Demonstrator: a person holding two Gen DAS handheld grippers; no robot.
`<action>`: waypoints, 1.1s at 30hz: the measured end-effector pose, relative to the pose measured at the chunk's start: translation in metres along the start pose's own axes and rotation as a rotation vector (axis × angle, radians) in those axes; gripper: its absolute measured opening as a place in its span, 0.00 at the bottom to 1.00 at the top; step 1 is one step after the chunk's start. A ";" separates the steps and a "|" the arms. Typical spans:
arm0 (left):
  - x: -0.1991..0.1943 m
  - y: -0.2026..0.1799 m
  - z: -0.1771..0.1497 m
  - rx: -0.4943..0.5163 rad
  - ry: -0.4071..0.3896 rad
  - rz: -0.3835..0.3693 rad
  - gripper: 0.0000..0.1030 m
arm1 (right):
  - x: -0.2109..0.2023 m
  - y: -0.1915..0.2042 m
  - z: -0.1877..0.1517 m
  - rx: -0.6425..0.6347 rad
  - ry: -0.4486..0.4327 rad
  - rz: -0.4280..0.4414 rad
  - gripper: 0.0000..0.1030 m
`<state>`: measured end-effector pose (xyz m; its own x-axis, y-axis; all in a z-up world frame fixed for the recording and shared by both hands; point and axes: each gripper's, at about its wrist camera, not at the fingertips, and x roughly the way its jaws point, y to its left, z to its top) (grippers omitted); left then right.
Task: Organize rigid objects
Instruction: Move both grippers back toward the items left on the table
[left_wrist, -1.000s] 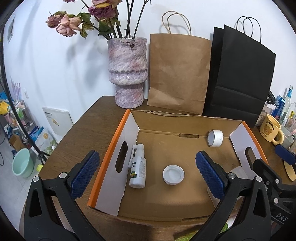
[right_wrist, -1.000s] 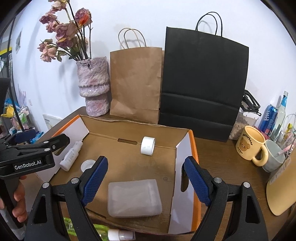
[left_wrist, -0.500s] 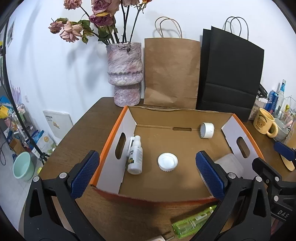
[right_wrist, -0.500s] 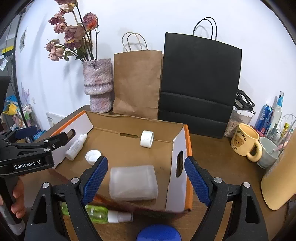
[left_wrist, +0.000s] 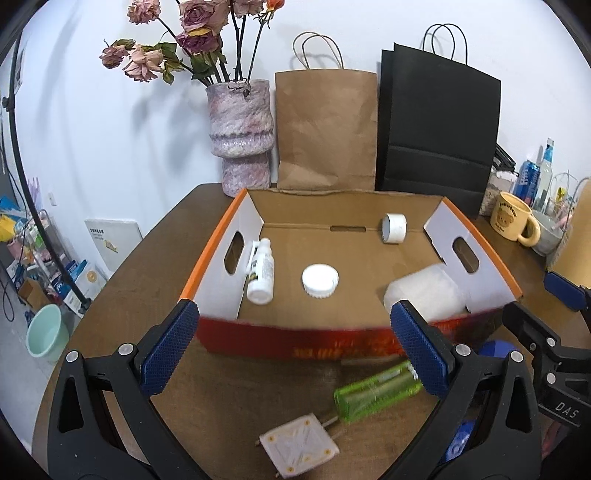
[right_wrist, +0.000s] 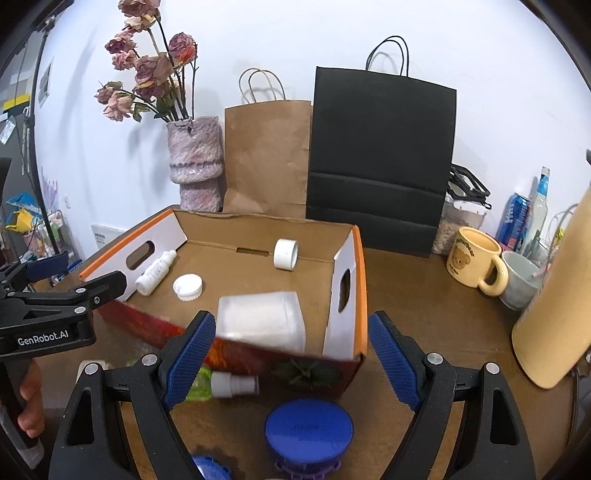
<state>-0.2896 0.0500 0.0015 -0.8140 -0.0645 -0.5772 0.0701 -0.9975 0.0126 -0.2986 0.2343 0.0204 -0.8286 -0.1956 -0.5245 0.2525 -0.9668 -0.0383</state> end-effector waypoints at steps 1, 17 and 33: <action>-0.002 0.000 -0.003 0.002 0.001 0.000 1.00 | -0.003 -0.001 -0.005 0.003 0.003 0.000 0.87; -0.023 0.000 -0.050 0.026 0.066 -0.018 1.00 | -0.036 -0.005 -0.054 -0.001 0.078 0.004 0.87; -0.036 0.012 -0.087 0.021 0.136 -0.019 1.00 | -0.044 -0.012 -0.096 -0.045 0.235 0.014 0.87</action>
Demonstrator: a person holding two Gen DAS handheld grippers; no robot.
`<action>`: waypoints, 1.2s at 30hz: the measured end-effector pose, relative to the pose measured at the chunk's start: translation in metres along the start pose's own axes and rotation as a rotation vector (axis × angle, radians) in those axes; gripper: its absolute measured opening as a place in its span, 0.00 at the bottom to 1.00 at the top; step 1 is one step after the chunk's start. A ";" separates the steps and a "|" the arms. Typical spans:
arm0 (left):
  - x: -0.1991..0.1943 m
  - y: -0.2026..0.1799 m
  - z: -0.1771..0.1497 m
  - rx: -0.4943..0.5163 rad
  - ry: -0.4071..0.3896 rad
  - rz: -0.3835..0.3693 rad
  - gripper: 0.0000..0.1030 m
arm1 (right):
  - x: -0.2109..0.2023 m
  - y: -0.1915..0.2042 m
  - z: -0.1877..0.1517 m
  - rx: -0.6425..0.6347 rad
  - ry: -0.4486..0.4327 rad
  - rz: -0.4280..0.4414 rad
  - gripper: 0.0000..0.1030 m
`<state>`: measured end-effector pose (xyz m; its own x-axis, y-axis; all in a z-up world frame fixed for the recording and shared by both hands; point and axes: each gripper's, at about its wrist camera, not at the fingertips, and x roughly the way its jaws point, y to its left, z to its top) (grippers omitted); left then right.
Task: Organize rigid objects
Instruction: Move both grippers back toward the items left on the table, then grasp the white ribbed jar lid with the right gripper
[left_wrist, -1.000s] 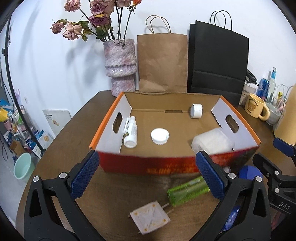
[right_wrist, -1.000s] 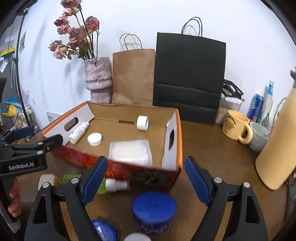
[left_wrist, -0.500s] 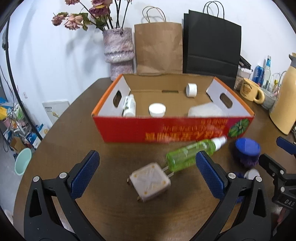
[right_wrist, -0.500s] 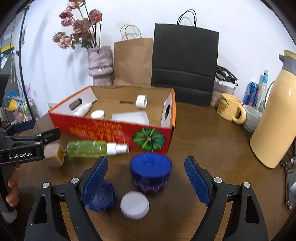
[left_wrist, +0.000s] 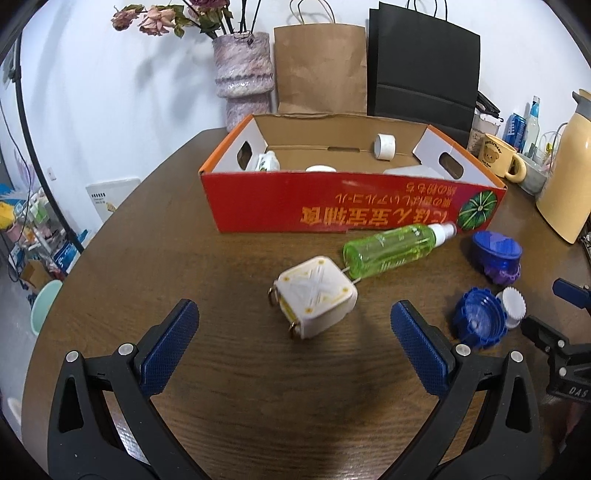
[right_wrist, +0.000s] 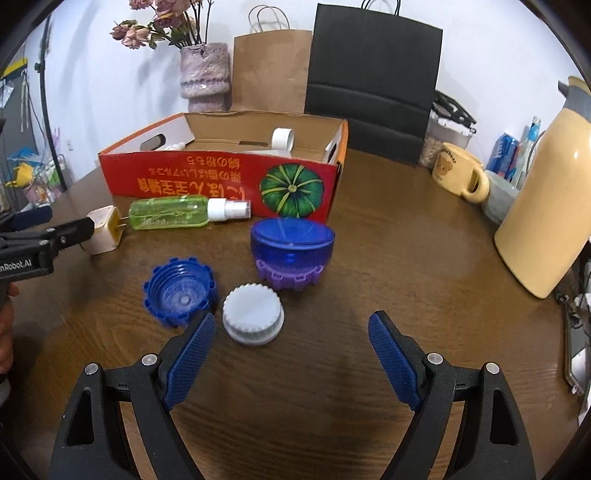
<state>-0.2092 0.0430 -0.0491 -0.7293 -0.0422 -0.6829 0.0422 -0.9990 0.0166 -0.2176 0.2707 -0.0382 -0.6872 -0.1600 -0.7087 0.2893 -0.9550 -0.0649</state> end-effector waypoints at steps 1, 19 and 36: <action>0.000 0.000 0.000 -0.001 0.001 -0.002 1.00 | 0.001 0.001 0.000 -0.003 0.007 0.006 0.87; 0.006 -0.001 0.000 -0.003 0.027 -0.009 1.00 | 0.016 0.014 0.010 -0.047 0.041 0.098 0.43; 0.039 0.002 0.013 -0.062 0.101 0.014 1.00 | -0.001 0.016 0.020 0.048 -0.104 0.025 0.43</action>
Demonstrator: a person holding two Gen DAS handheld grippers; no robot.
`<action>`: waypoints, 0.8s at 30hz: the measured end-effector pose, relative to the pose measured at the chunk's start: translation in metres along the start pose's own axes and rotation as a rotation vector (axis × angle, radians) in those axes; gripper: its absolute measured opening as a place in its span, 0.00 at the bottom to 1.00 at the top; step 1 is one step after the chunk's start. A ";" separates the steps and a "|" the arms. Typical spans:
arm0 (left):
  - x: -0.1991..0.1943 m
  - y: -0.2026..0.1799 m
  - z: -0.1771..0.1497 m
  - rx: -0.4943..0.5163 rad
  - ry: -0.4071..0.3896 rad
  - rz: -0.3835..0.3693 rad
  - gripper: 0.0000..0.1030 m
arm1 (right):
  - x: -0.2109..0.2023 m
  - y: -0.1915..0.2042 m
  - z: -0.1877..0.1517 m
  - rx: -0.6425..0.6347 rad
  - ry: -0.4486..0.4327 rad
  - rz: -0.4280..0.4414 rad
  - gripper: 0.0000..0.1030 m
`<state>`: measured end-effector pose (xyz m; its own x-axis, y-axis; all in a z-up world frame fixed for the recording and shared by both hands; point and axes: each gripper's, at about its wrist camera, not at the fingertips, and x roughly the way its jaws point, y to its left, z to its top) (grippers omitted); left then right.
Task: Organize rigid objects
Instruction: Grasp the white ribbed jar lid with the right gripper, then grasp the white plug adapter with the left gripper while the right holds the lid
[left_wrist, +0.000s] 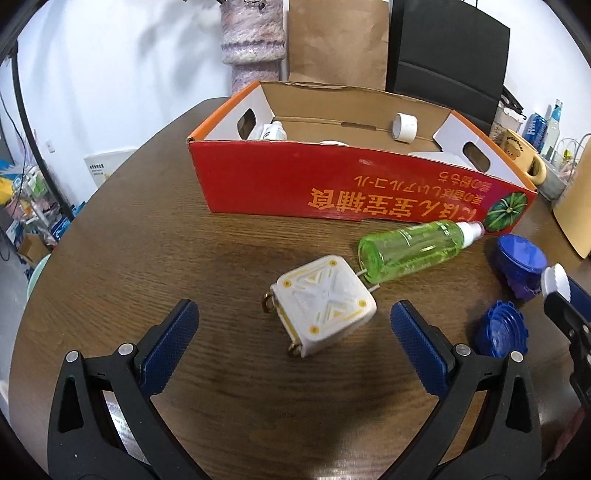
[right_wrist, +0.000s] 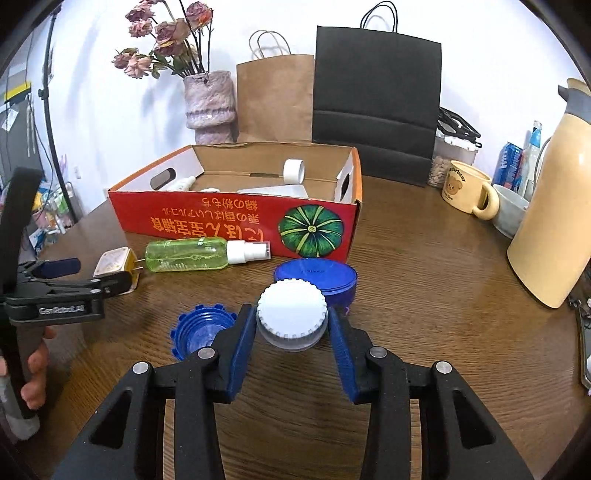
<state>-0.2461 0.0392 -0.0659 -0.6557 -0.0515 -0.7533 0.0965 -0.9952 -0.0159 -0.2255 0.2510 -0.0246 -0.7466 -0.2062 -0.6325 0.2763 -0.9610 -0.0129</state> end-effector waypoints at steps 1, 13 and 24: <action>0.001 0.000 0.001 0.000 0.001 0.004 1.00 | 0.000 0.000 0.000 0.002 -0.001 -0.001 0.43; 0.011 -0.001 0.010 0.010 0.016 -0.011 0.99 | 0.003 0.001 0.004 0.030 -0.021 -0.022 0.43; 0.010 -0.008 0.009 0.050 0.020 -0.057 0.61 | 0.005 0.003 0.005 0.030 -0.016 -0.029 0.43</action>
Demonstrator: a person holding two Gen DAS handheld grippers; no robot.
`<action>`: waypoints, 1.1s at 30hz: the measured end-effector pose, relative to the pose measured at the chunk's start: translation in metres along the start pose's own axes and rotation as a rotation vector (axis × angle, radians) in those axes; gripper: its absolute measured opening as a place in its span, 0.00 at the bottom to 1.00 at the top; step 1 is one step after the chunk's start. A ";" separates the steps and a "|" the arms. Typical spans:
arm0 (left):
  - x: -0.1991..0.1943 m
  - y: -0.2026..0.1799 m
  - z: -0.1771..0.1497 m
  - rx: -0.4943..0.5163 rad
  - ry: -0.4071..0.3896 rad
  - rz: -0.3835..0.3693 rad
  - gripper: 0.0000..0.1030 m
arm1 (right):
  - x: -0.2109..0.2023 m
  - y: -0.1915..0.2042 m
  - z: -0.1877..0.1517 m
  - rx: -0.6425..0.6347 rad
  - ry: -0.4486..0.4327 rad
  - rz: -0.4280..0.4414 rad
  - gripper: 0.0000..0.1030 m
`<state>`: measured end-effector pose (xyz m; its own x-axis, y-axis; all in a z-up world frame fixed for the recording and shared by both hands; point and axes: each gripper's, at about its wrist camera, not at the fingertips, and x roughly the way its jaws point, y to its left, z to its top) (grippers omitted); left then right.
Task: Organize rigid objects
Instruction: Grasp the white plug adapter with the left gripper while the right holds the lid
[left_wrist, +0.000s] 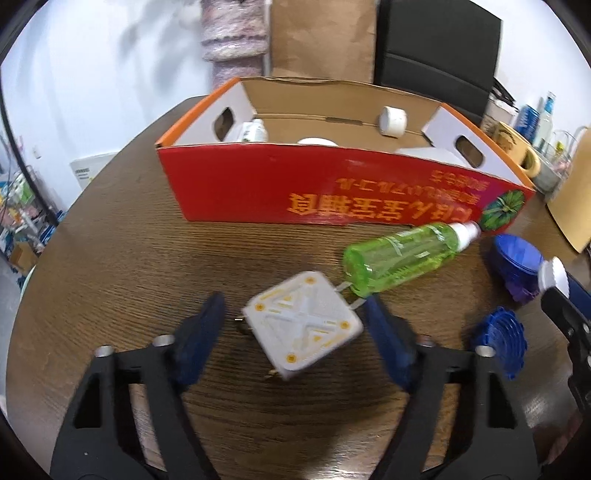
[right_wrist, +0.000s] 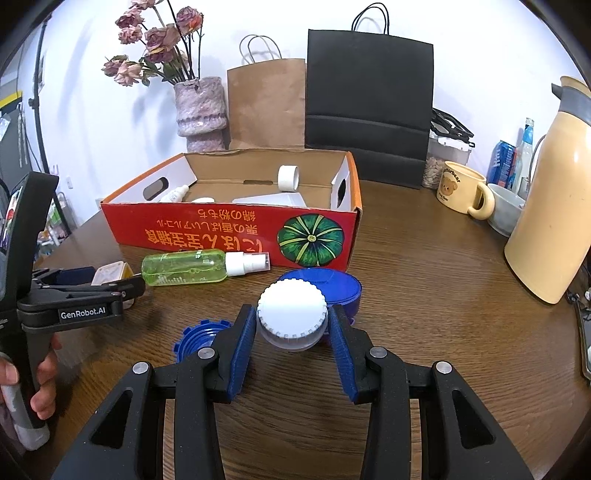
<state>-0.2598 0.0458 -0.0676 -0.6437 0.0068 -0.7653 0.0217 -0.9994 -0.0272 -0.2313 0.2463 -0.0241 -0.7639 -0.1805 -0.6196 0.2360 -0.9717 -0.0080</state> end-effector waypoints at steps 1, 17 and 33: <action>-0.001 -0.001 -0.001 0.008 -0.003 0.001 0.61 | 0.000 0.000 0.000 0.000 0.000 -0.001 0.43; -0.020 0.001 -0.008 0.007 -0.046 -0.021 0.59 | -0.003 -0.003 -0.001 0.011 -0.016 -0.004 0.43; -0.027 0.005 -0.011 0.004 -0.063 -0.032 0.32 | -0.012 0.002 -0.003 0.014 -0.048 -0.010 0.43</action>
<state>-0.2343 0.0413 -0.0543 -0.6907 0.0368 -0.7222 -0.0028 -0.9988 -0.0483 -0.2199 0.2467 -0.0188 -0.7941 -0.1780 -0.5811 0.2206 -0.9754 -0.0027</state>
